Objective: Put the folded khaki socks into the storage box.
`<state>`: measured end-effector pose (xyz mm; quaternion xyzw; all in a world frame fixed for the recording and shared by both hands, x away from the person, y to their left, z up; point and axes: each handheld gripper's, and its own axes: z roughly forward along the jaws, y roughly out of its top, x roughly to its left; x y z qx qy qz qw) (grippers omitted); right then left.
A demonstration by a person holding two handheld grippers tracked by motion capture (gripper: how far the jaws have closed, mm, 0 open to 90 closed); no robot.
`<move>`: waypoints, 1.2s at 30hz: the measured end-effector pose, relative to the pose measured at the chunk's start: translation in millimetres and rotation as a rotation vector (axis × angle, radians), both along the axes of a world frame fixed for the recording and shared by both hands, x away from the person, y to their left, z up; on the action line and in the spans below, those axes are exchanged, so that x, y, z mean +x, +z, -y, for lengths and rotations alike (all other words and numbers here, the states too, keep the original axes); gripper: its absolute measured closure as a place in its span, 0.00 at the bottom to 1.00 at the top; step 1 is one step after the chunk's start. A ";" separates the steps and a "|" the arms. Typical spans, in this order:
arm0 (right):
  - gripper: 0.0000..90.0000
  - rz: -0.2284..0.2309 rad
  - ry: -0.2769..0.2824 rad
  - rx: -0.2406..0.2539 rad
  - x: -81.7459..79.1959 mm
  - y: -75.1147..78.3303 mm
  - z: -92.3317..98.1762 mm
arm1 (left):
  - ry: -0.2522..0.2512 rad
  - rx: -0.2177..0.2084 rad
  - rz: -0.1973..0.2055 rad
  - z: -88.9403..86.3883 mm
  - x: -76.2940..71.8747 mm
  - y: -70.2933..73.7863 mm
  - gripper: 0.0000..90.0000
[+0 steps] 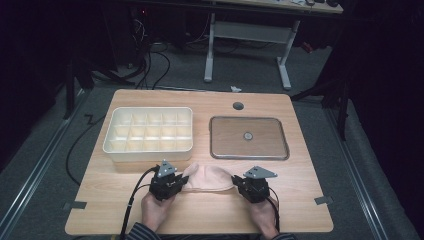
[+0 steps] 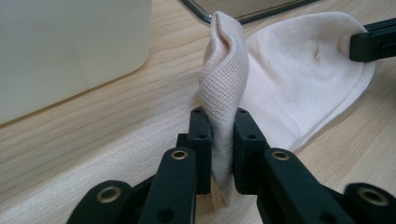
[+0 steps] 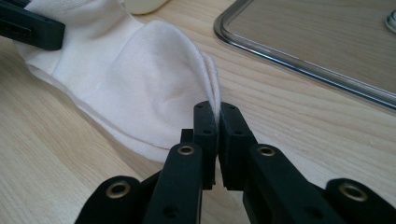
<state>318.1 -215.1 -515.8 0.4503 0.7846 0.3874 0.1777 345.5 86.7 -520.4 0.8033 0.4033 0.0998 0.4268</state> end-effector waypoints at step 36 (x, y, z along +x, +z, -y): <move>0.76 0.063 -0.019 0.006 -3.2 14.1 1.4 | 0.077 0.104 0.023 -1.7 5.5 -12.7 0.39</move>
